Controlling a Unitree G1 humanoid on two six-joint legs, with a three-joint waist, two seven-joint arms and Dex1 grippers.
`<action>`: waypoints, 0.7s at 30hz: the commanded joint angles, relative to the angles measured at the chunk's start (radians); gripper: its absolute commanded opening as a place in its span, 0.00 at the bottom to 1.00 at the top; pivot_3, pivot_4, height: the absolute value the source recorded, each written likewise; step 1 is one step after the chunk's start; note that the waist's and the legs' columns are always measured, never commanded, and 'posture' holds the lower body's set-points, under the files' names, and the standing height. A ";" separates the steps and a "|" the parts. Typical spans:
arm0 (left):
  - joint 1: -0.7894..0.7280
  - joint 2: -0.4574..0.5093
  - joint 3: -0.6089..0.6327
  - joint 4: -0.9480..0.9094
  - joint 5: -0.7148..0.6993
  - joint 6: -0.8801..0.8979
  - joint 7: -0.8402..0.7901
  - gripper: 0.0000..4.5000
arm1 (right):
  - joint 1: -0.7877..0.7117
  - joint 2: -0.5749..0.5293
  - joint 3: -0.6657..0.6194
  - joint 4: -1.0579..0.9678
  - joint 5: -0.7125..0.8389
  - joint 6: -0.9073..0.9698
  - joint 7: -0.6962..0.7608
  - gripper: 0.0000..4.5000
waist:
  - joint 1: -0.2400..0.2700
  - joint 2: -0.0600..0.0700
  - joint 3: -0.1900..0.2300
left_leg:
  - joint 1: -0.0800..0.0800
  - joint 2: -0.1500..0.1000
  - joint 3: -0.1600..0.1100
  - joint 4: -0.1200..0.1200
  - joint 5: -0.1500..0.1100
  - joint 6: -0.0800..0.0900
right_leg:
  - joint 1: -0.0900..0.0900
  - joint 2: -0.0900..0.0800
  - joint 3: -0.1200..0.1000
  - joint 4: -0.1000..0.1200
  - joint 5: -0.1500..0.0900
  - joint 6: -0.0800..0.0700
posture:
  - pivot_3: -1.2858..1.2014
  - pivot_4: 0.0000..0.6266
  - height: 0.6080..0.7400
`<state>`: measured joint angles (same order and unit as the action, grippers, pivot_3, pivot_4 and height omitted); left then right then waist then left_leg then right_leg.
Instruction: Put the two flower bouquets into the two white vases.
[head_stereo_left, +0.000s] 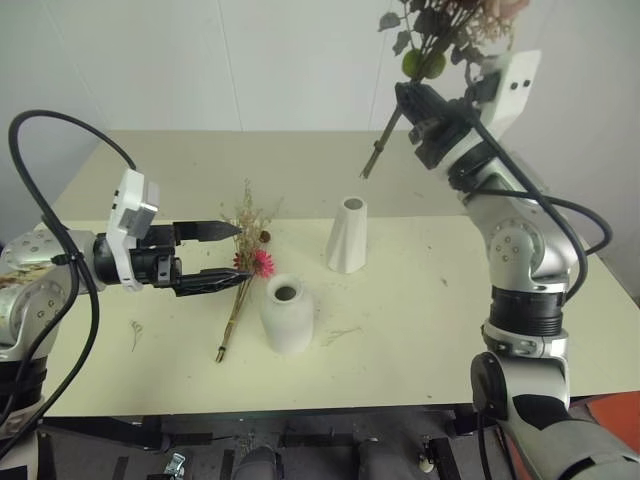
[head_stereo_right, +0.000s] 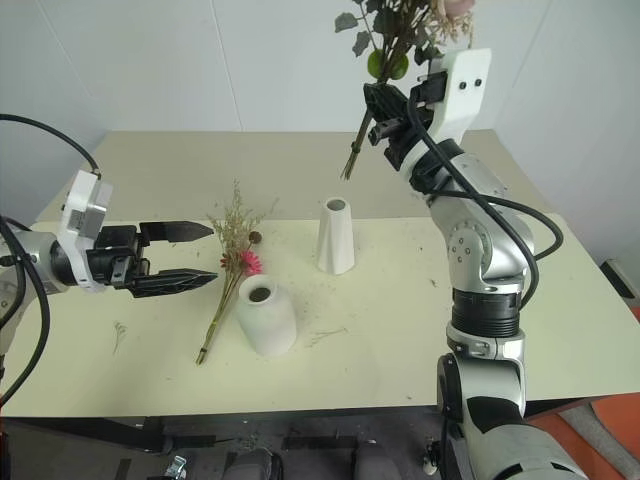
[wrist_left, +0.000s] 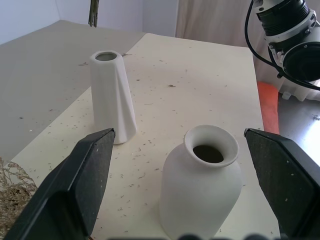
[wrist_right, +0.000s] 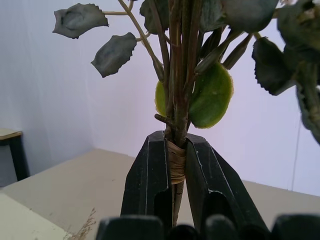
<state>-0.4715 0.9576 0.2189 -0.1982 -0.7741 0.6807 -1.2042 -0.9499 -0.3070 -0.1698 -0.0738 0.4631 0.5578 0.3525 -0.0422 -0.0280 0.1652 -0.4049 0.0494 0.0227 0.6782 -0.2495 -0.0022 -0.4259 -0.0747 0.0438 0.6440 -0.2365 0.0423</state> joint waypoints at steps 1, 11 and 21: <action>-0.005 0.021 0.027 -0.020 -0.006 0.001 0.000 1.00 | -0.016 -0.006 0.002 -0.048 0.031 0.019 0.014 0.05 | 0.000 0.000 0.000 | 0.000 0.000 0.000 0.000 0.000 0.000 | 0.000 0.000 0.000 0.000 0.000 0.000 | 0.52 0.24 1.00; -0.008 0.024 0.023 -0.019 -0.005 -0.001 -0.004 1.00 | 0.029 -0.023 0.037 -0.079 0.025 0.043 0.041 0.05 | 0.000 0.000 0.000 | 0.000 0.000 0.000 0.000 0.000 0.000 | 0.000 0.000 0.000 0.000 0.000 0.000 | 0.52 0.24 1.00; -0.001 0.024 0.028 -0.026 -0.008 -0.001 -0.003 1.00 | 0.066 -0.023 0.074 -0.033 -0.030 0.016 0.046 0.05 | 0.000 0.000 0.000 | 0.000 0.000 0.000 0.000 0.000 0.000 | 0.000 0.000 0.000 0.000 0.000 0.000 | 0.52 0.24 1.00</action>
<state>-0.4709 0.9637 0.2190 -0.1999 -0.7742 0.6813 -1.2061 -0.8771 -0.3236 -0.0876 -0.0917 0.4403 0.6048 0.3939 -0.0423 -0.0280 0.1653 -0.4049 0.0494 0.0228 0.6782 -0.2495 -0.0022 -0.4261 -0.0747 0.0438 0.6441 -0.2366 0.0423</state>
